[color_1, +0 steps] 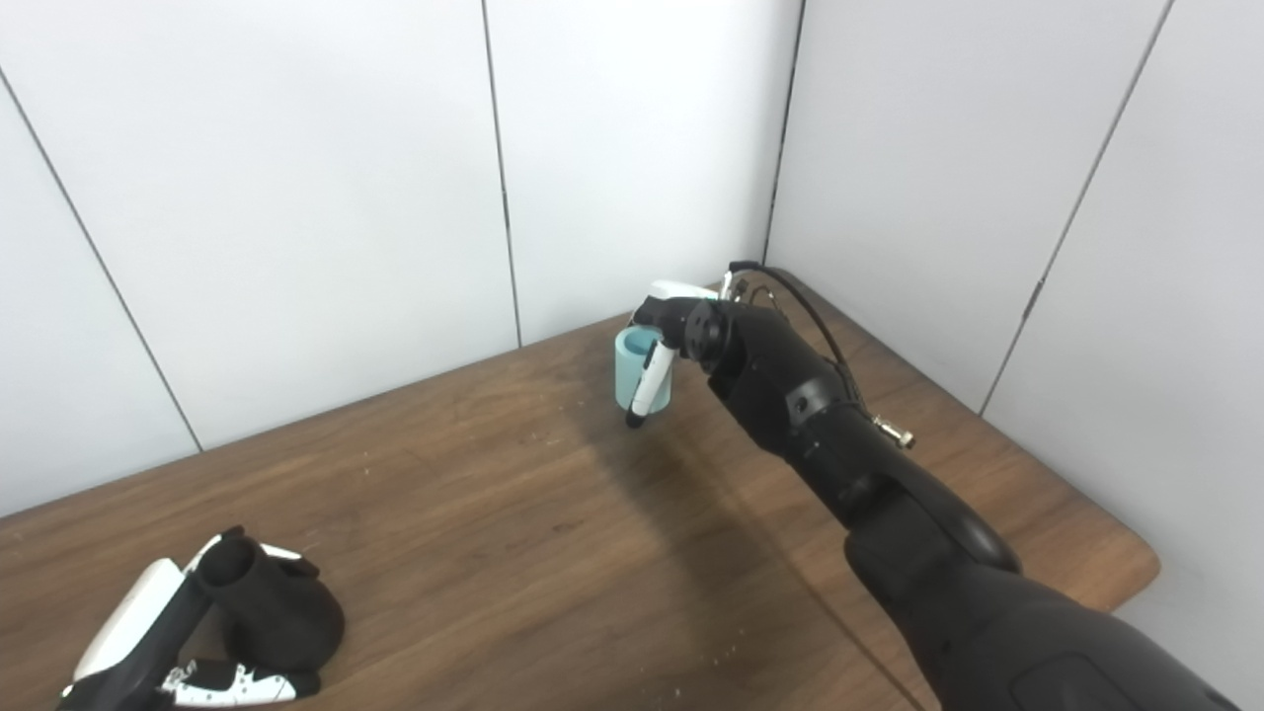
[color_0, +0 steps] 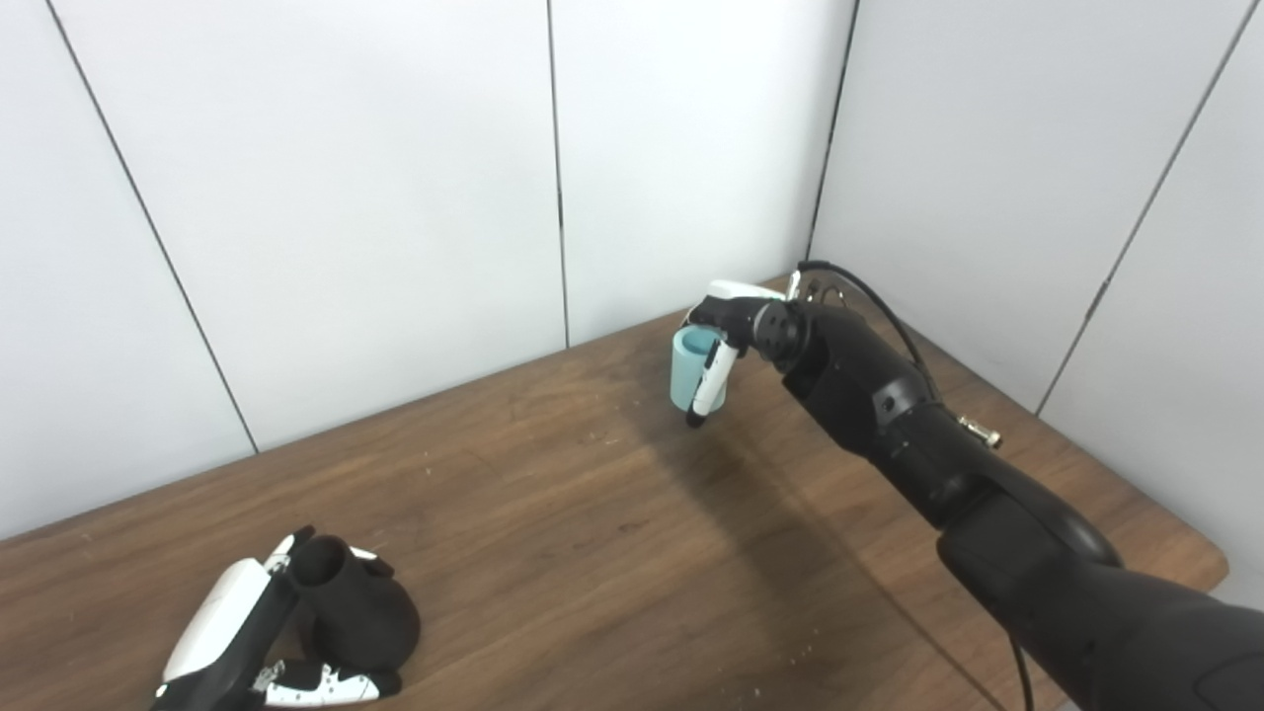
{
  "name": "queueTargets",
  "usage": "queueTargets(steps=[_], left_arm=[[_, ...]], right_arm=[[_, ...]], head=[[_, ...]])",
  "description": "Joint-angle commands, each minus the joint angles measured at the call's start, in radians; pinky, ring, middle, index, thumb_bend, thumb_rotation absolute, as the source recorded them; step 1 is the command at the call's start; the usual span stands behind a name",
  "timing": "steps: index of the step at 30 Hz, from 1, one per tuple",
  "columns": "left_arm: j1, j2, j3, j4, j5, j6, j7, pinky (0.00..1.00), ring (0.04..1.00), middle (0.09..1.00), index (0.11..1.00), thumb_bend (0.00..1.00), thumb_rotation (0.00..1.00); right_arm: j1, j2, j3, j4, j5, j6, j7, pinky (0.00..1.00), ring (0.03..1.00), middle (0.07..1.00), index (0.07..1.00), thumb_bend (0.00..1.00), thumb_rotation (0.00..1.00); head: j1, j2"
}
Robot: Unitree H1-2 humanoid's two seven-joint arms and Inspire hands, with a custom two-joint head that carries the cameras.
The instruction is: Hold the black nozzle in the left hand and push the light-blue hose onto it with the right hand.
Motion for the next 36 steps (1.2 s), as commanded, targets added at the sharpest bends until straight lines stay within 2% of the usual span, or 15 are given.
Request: queueTargets(steps=[1, 5, 6, 7, 8, 10, 11, 13, 19, 25, 26, 32, 33, 35, 36], left_arm=[[0.077, 0.028, -0.048, 0.035, 0.042, 0.061, -0.13, 1.0, 0.605, 0.47, 0.494, 0.53, 0.0], [0.078, 0.033, -0.048, 0.021, 0.041, 0.071, -0.137, 1.0, 0.605, 0.47, 0.494, 0.53, 0.0], [0.079, 0.033, -0.049, 0.018, 0.042, 0.074, -0.138, 1.0, 0.605, 0.47, 0.494, 0.53, 0.0], [0.079, 0.034, -0.049, 0.016, 0.043, 0.077, -0.139, 1.0, 0.605, 0.47, 0.494, 0.53, 0.0], [0.079, 0.034, -0.05, 0.013, 0.045, 0.079, -0.139, 1.0, 0.605, 0.47, 0.493, 0.53, 0.0], [0.08, 0.034, -0.051, 0.009, 0.048, 0.082, -0.139, 1.0, 0.605, 0.47, 0.493, 0.53, 0.0], [0.08, 0.034, -0.051, 0.008, 0.049, 0.082, -0.14, 1.0, 0.605, 0.47, 0.493, 0.53, 0.0], [0.081, 0.032, -0.05, 0.009, 0.05, 0.081, -0.141, 1.0, 0.605, 0.47, 0.493, 0.53, 0.0], [0.077, 0.027, -0.051, 0.024, 0.051, 0.073, -0.136, 1.0, 0.606, 0.47, 0.493, 0.53, 0.0], [0.079, 0.018, -0.052, 0.023, 0.053, 0.076, -0.131, 1.0, 0.604, 0.47, 0.493, 0.53, 0.0], [0.079, 0.016, -0.052, 0.023, 0.053, 0.076, -0.13, 1.0, 0.604, 0.47, 0.493, 0.53, 0.0], [0.085, -0.011, -0.062, 0.019, 0.072, 0.093, -0.116, 1.0, 0.603, 0.468, 0.494, 0.53, 0.0], [0.084, -0.016, -0.064, 0.016, 0.075, 0.1, -0.117, 1.0, 0.603, 0.468, 0.493, 0.53, 0.0], [0.079, -0.03, -0.067, 0.011, 0.083, 0.116, -0.12, 1.0, 0.603, 0.469, 0.493, 0.53, 0.0], [0.077, -0.035, -0.068, 0.01, 0.086, 0.121, -0.121, 1.0, 0.602, 0.469, 0.493, 0.53, 0.0]], right_arm=[[-0.031, -0.035, -0.003, -0.036, -0.001, -0.016, -0.046, 0.71, 0.783, 0.784, 0.761, 0.75, 0.0], [-0.024, -0.036, 0.01, -0.046, -0.011, -0.018, -0.061, 0.61, 0.648, 0.648, 0.693, 0.72, 0.0], [-0.023, -0.037, 0.013, -0.046, -0.012, -0.02, -0.065, 0.56, 0.596, 0.554, 0.661, 0.63, 0.0], [-0.02, -0.038, 0.014, -0.05, -0.014, -0.021, -0.077, 0.54, 0.579, 0.522, 0.65, 0.59, 0.0], [-0.016, -0.038, 0.014, -0.054, -0.017, -0.024, -0.09, 0.44, 0.48, 0.498, 0.571, 0.56, 0.0], [-0.008, -0.037, 0.011, -0.059, -0.017, -0.032, -0.119, 0.39, 0.439, 0.435, 0.527, 0.53, 0.0], [-0.004, -0.035, 0.005, -0.059, -0.013, -0.039, -0.136, 0.45, 0.512, 0.485, 0.487, 0.53, 0.0], [0.0, -0.032, -0.006, -0.057, -0.001, -0.05, -0.162, 0.49, 0.549, 0.524, 0.453, 0.52, 0.0], [0.002, -0.023, -0.028, -0.057, 0.027, -0.081, -0.22, 0.44, 0.474, 0.511, 0.446, 0.52, 0.0], [0.004, -0.019, -0.018, -0.092, 0.029, -0.102, -0.243, 0.44, 0.471, 0.511, 0.447, 0.52, 0.0], [0.004, -0.018, -0.017, -0.101, 0.029, -0.103, -0.242, 0.44, 0.469, 0.51, 0.449, 0.52, 0.0], [-0.015, -0.002, 0.003, -0.241, 0.036, -0.085, -0.175, 0.43, 0.467, 0.5, 0.46, 0.52, 0.0], [-0.02, 0.004, 0.009, -0.286, 0.035, -0.079, -0.155, 0.43, 0.467, 0.498, 0.464, 0.52, 0.0], [-0.029, 0.014, 0.017, -0.364, 0.039, -0.077, -0.119, 0.43, 0.468, 0.495, 0.467, 0.52, 0.0], [-0.032, 0.018, 0.019, -0.393, 0.042, -0.078, -0.105, 0.43, 0.468, 0.494, 0.468, 0.52, 0.0]], head=[[0.001, 0.005], [0.003, 0.009], [0.003, 0.009], [0.003, 0.009], [0.003, 0.012], [0.003, 0.014], [0.003, 0.015], [0.005, 0.016], [0.012, 0.017], [0.057, 0.019], [0.057, 0.019], [0.201, 0.026], [0.208, 0.027], [0.276, 0.034], [0.276, 0.034]])
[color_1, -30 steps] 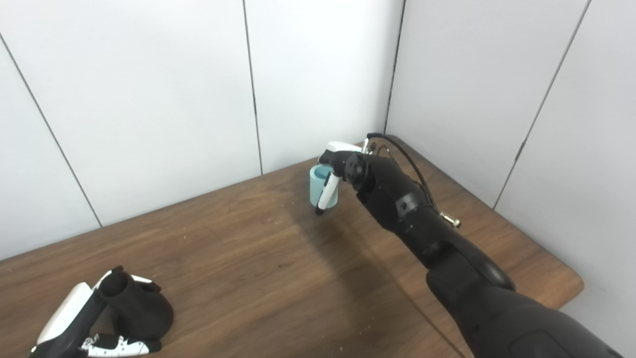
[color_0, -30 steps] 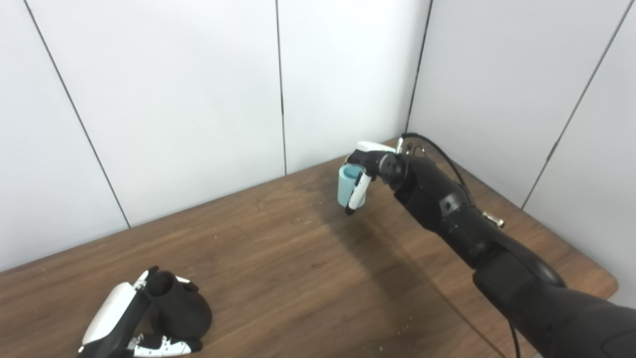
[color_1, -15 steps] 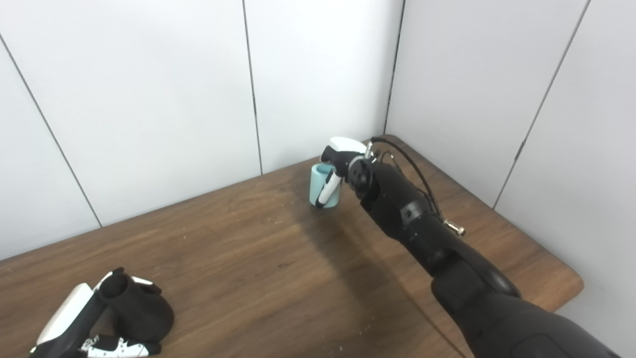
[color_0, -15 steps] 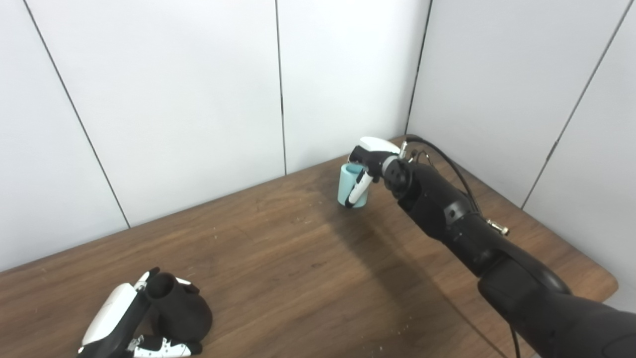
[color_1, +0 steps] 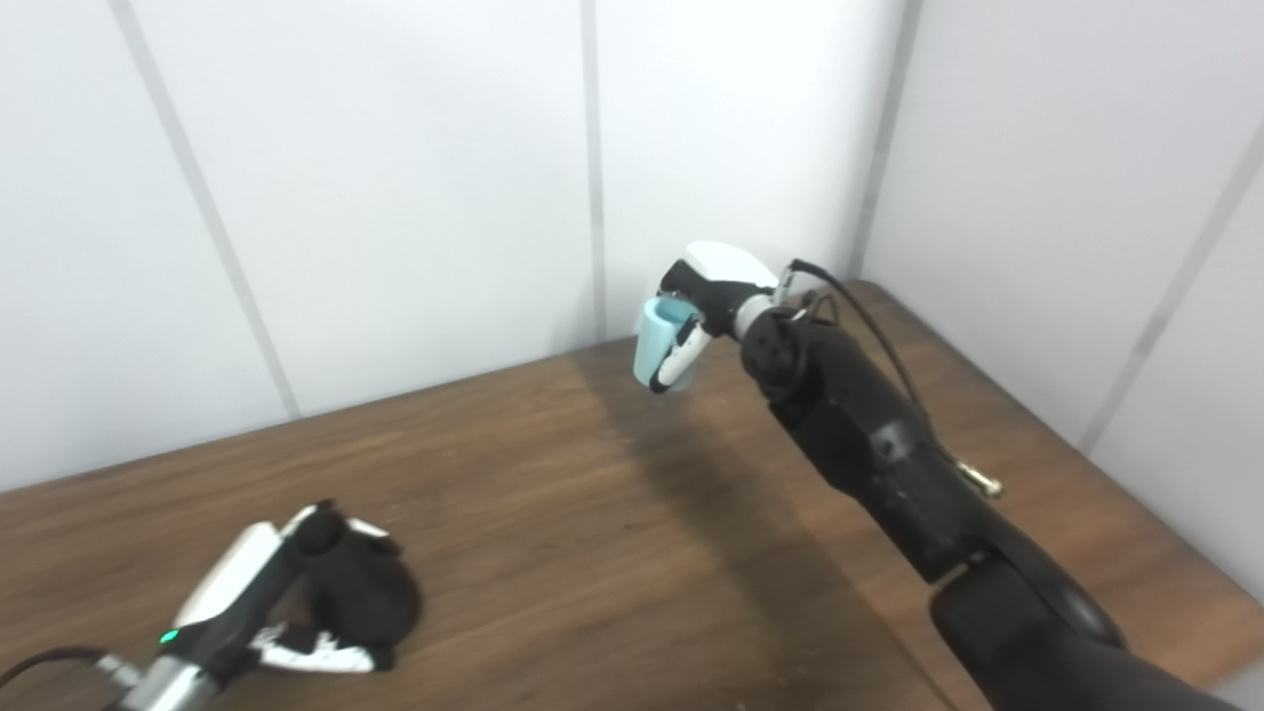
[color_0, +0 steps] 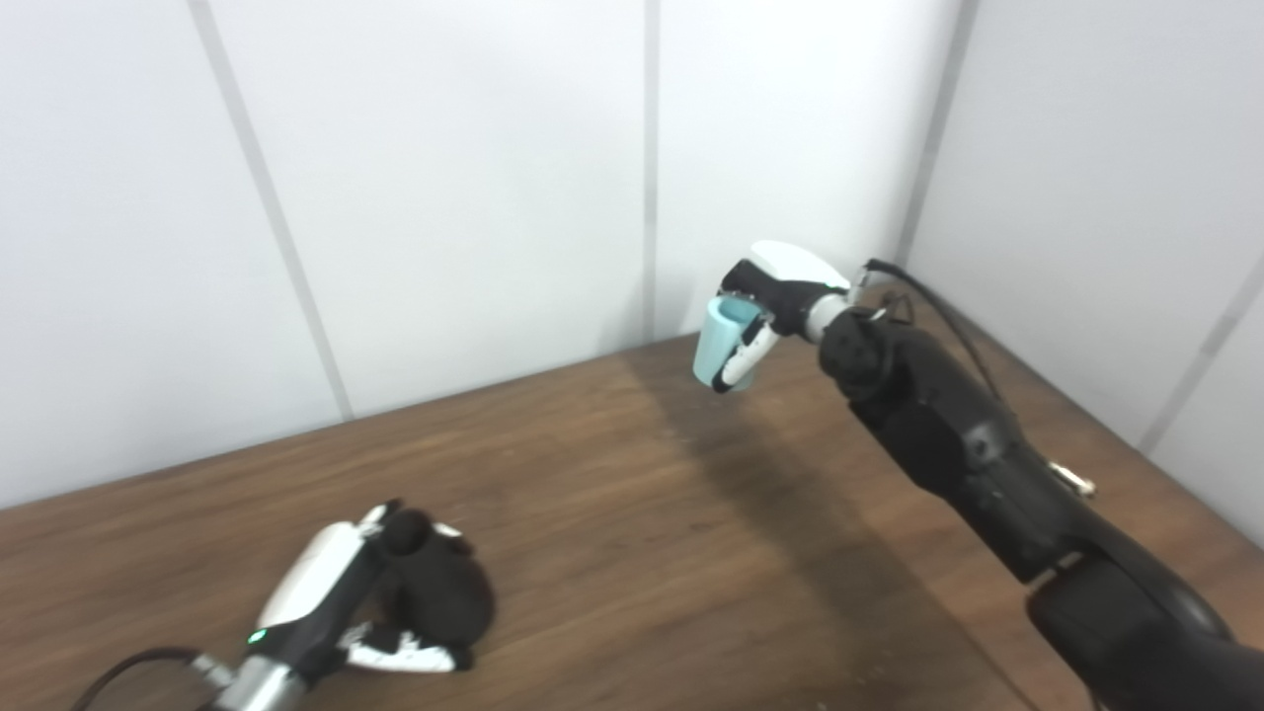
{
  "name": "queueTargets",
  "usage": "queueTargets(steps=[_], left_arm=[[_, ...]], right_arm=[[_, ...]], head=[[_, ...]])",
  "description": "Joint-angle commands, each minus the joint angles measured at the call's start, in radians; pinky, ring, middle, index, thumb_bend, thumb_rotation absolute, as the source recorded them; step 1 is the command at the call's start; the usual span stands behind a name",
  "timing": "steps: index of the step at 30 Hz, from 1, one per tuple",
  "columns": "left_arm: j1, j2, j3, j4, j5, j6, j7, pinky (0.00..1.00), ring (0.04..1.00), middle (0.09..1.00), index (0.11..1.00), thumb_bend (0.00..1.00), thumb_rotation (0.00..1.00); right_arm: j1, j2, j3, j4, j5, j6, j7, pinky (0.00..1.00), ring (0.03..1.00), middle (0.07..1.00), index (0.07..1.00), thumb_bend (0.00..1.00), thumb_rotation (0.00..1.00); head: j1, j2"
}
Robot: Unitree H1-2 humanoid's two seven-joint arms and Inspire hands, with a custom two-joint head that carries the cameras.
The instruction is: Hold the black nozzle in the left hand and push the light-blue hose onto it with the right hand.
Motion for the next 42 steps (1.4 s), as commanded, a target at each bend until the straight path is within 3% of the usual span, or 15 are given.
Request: queueTargets(steps=[1, 4, 11, 20, 42], left_arm=[[0.065, -0.024, -0.07, 0.041, 0.079, 0.091, -0.099, 1.0, 0.602, 0.469, 0.493, 0.53, 0.0], [0.058, -0.047, -0.077, 0.041, 0.097, 0.12, -0.099, 1.0, 0.602, 0.47, 0.493, 0.53, 0.0], [0.049, -0.09, -0.084, 0.042, 0.113, 0.165, -0.1, 1.0, 0.621, 0.482, 0.487, 0.53, 0.0], [0.04, -0.12, -0.089, 0.038, 0.122, 0.207, -0.103, 1.0, 0.621, 0.488, 0.484, 0.53, 0.0], [0.031, -0.116, -0.107, 0.021, 0.128, 0.223, -0.117, 1.0, 0.618, 0.476, 0.49, 0.53, 0.0]], right_arm=[[-0.079, -0.007, -0.002, -0.103, 0.018, -0.023, 0.031, 0.43, 0.468, 0.493, 0.468, 0.52, 0.0], [-0.095, 0.012, 0.011, -0.195, 0.062, -0.075, 0.08, 0.41, 0.464, 0.491, 0.473, 0.52, 0.0], [-0.111, 0.028, 0.014, -0.258, 0.14, -0.166, 0.139, 0.38, 0.454, 0.489, 0.474, 0.52, 0.0], [-0.111, 0.08, 0.048, -0.363, 0.142, -0.132, 0.215, 0.38, 0.443, 0.491, 0.483, 0.52, 0.0], [-0.099, 0.186, 0.109, -0.335, 0.087, -0.115, 0.25, 0.36, 0.428, 0.486, 0.499, 0.52, 0.0]], head=[[0.034, 0.001], [0.093, 0.005], [0.202, 0.013], [0.257, 0.039], [0.272, 0.075]])
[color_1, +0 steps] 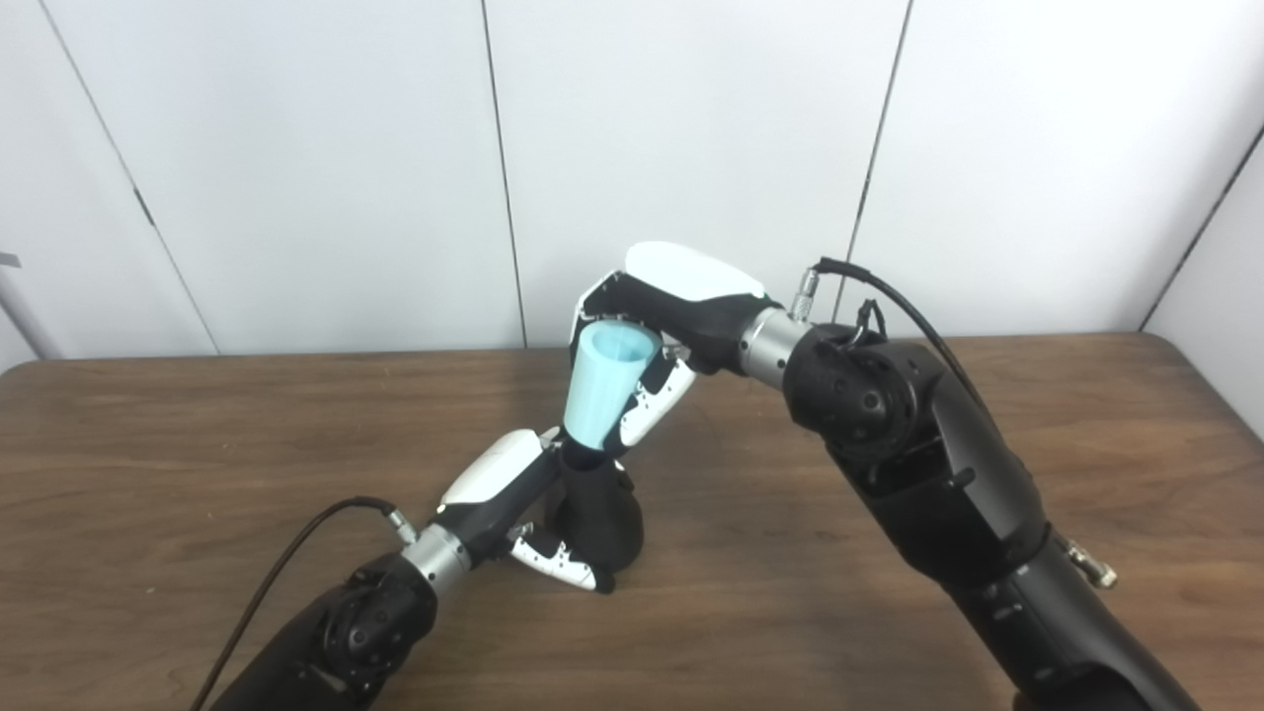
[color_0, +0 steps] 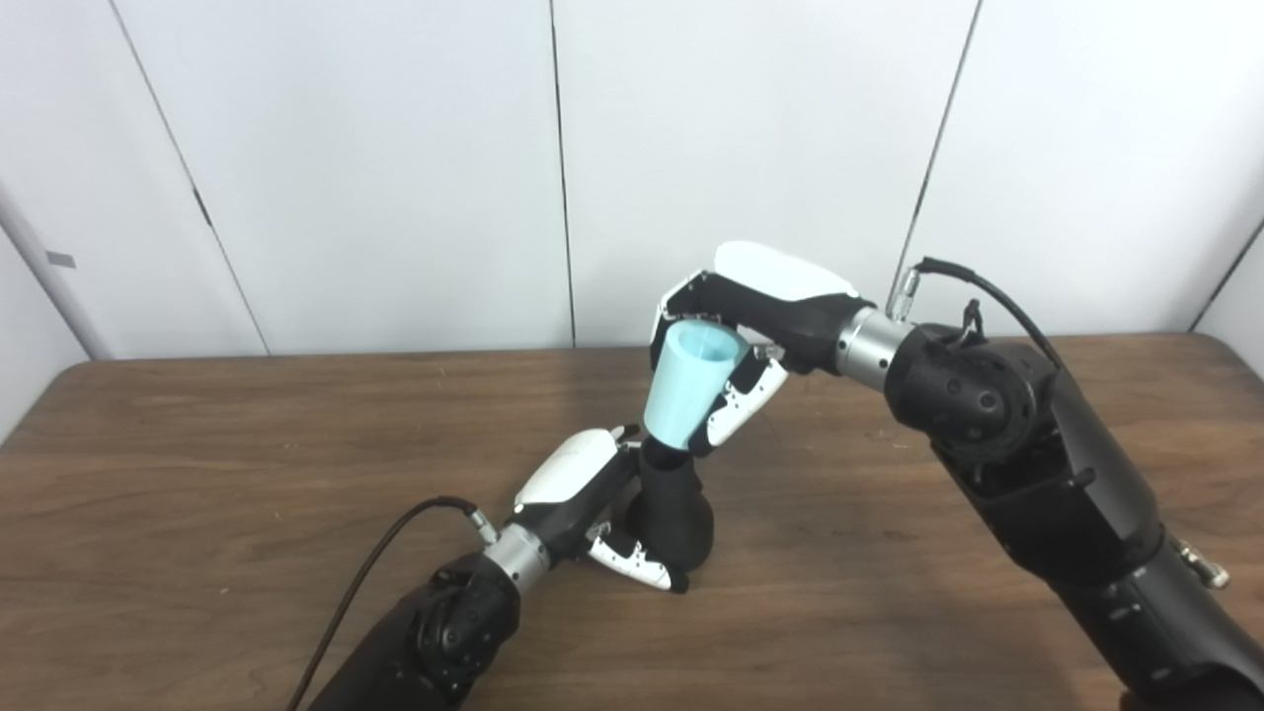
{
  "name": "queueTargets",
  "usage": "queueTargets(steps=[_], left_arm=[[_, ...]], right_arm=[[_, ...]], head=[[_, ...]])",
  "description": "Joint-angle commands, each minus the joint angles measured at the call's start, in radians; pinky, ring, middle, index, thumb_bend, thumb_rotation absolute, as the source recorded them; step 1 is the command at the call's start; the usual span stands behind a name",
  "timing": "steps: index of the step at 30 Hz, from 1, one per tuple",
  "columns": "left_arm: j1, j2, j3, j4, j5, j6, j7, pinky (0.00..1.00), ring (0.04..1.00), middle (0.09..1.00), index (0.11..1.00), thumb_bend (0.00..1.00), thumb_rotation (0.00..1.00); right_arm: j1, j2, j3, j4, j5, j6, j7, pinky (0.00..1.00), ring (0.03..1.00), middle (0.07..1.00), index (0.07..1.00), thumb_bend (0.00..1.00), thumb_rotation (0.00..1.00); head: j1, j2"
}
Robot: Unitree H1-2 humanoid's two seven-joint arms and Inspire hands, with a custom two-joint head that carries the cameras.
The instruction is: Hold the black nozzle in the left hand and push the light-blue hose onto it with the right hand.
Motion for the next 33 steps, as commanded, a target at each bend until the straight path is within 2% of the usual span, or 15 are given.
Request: queueTargets(steps=[1, 14, 33], left_arm=[[0.06, -0.016, -0.071, 0.043, 0.046, 0.068, -0.121, 1.0, 0.618, 0.476, 0.49, 0.53, 0.0], [0.061, -0.017, -0.072, 0.033, 0.043, 0.084, -0.116, 1.0, 0.617, 0.473, 0.492, 0.53, 0.0], [0.055, -0.026, -0.067, 0.04, 0.045, 0.091, -0.114, 1.0, 0.614, 0.474, 0.492, 0.53, 0.0]], right_arm=[[-0.031, 0.006, -0.007, -0.006, -0.008, -0.002, -0.011, 0.37, 0.429, 0.486, 0.499, 0.52, 0.0], [-0.03, 0.024, 0.01, -0.033, -0.013, 0.024, 0.027, 0.36, 0.433, 0.482, 0.499, 0.52, 0.0], [-0.056, -0.051, 0.017, -0.057, 0.002, -0.032, 0.108, 0.37, 0.439, 0.482, 0.492, 0.52, 0.0]], head=[[0.002, 0.005], [0.009, 0.019], [0.014, 0.043]])
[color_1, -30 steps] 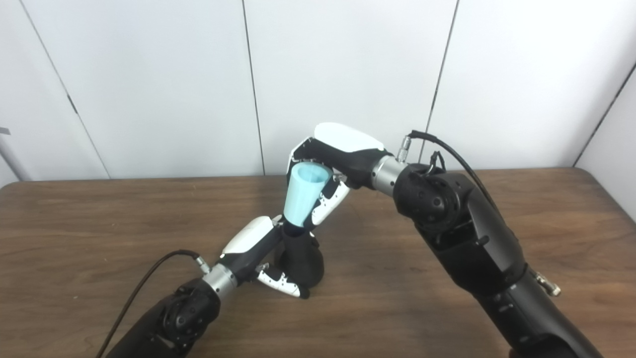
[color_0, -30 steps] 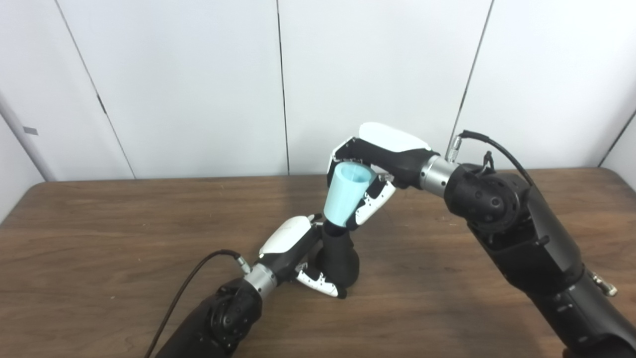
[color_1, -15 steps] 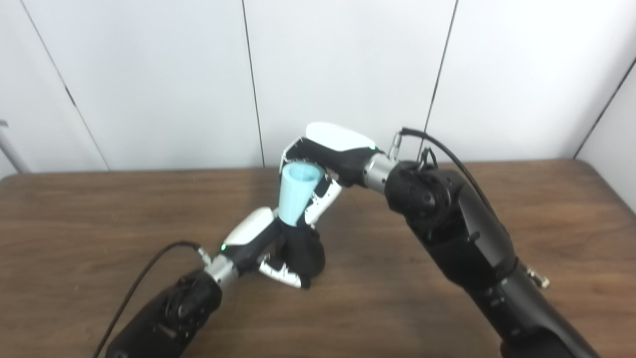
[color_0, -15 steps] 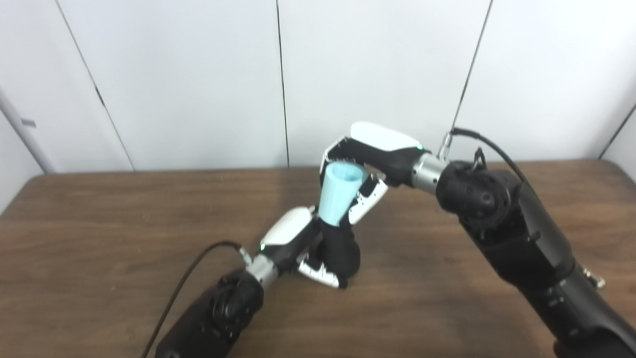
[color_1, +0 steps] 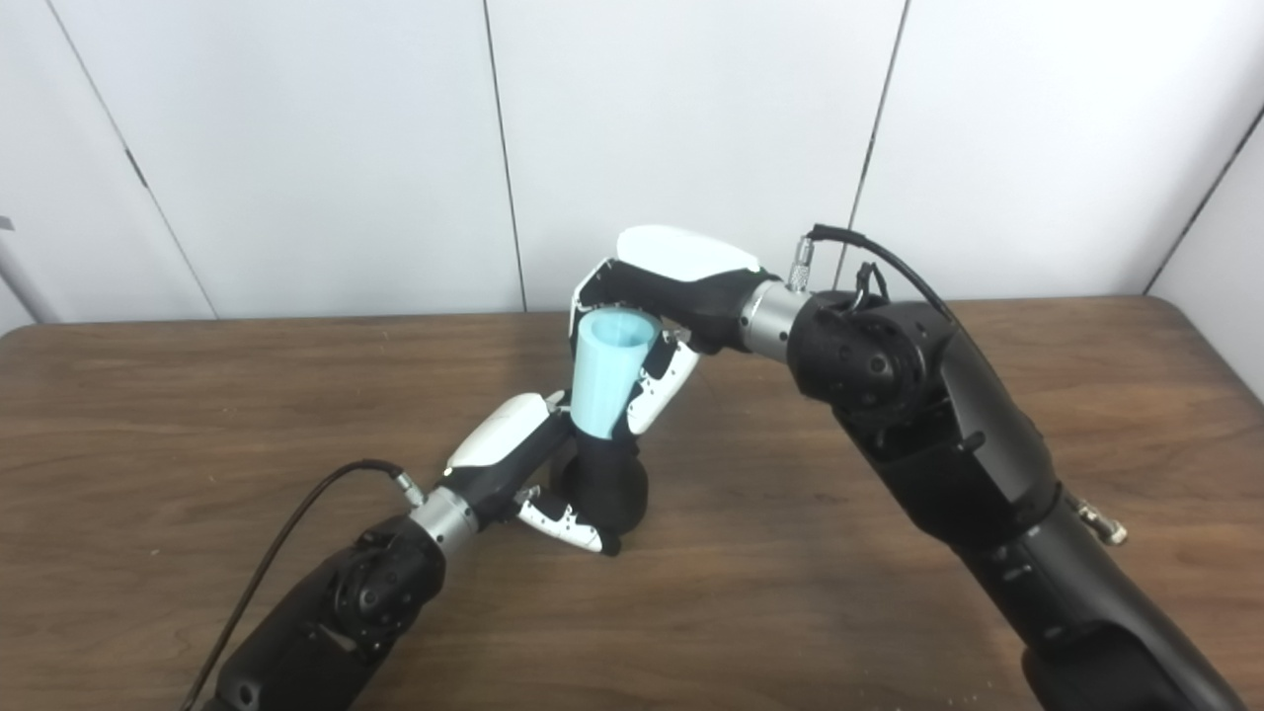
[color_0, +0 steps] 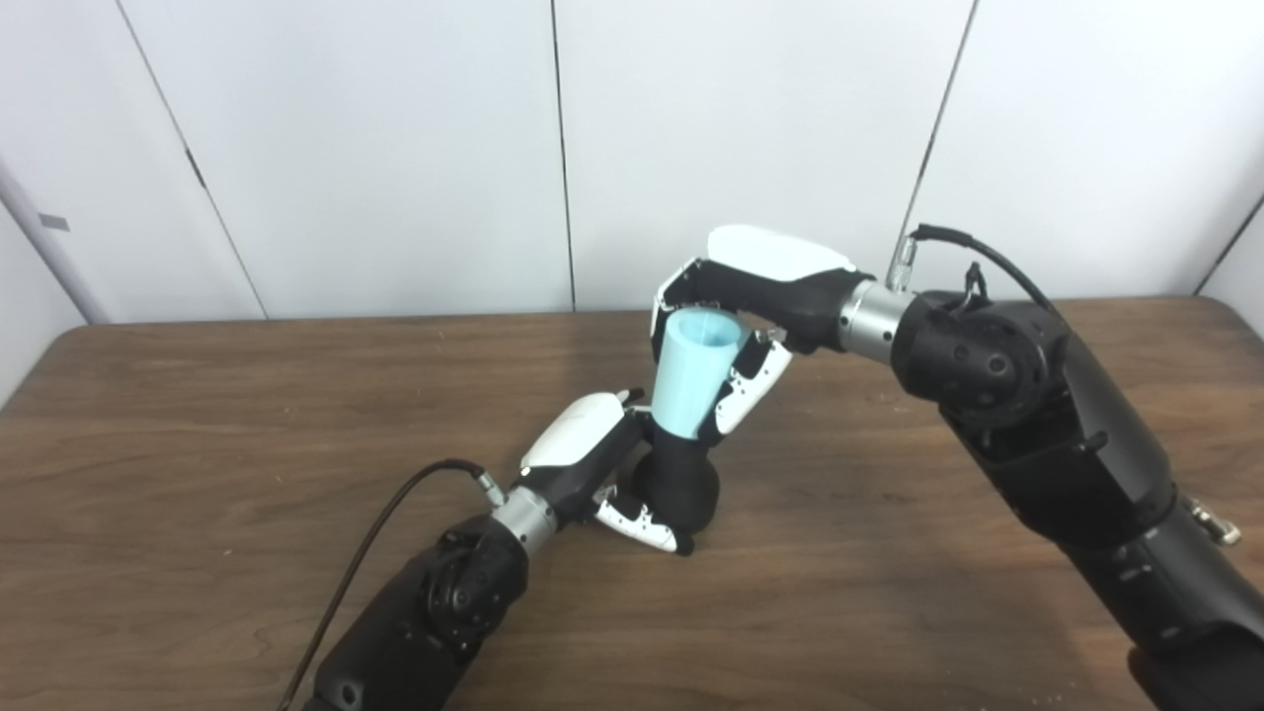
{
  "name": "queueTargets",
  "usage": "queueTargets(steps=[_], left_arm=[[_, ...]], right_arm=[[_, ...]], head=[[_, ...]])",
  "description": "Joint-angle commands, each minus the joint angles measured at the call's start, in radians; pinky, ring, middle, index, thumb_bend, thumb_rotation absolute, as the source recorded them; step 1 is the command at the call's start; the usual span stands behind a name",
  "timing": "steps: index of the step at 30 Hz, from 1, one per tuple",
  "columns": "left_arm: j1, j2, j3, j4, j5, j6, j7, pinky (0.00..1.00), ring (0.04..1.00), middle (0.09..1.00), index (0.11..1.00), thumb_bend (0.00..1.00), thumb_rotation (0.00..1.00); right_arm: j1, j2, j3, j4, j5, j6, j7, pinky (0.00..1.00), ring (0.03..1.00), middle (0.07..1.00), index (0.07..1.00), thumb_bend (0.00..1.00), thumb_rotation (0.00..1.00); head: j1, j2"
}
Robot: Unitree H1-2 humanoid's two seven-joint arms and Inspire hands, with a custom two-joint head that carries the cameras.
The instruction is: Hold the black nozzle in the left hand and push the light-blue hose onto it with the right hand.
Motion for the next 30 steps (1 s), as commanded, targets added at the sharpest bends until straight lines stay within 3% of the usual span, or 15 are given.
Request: queueTargets(steps=[1, 13, 24, 30], left_arm=[[0.054, -0.019, -0.061, 0.054, 0.034, 0.068, -0.114, 1.0, 0.613, 0.474, 0.492, 0.53, 0.0], [0.048, -0.017, -0.061, 0.057, 0.036, 0.073, -0.121, 1.0, 0.614, 0.467, 0.495, 0.53, 0.0], [0.048, -0.015, -0.061, 0.053, 0.032, 0.072, -0.125, 1.0, 0.62, 0.469, 0.494, 0.53, 0.0], [0.051, -0.016, -0.058, 0.046, 0.026, 0.081, -0.131, 1.0, 0.62, 0.469, 0.494, 0.53, 0.0]], right_arm=[[-0.048, -0.024, -0.004, -0.031, -0.001, -0.016, 0.014, 0.37, 0.439, 0.483, 0.492, 0.52, 0.0], [-0.043, -0.017, 0.002, -0.039, -0.009, -0.043, 0.019, 0.36, 0.424, 0.487, 0.507, 0.52, 0.0], [-0.001, 0.036, 0.034, -0.035, -0.03, -0.042, 0.003, 0.35, 0.413, 0.474, 0.519, 0.52, 0.0], [0.015, 0.042, 0.051, -0.01, -0.025, -0.105, -0.017, 0.36, 0.414, 0.478, 0.519, 0.52, 0.0]], head=[[0.0, 0.003], [-0.001, 0.01], [0.002, 0.02], [0.006, 0.026]])
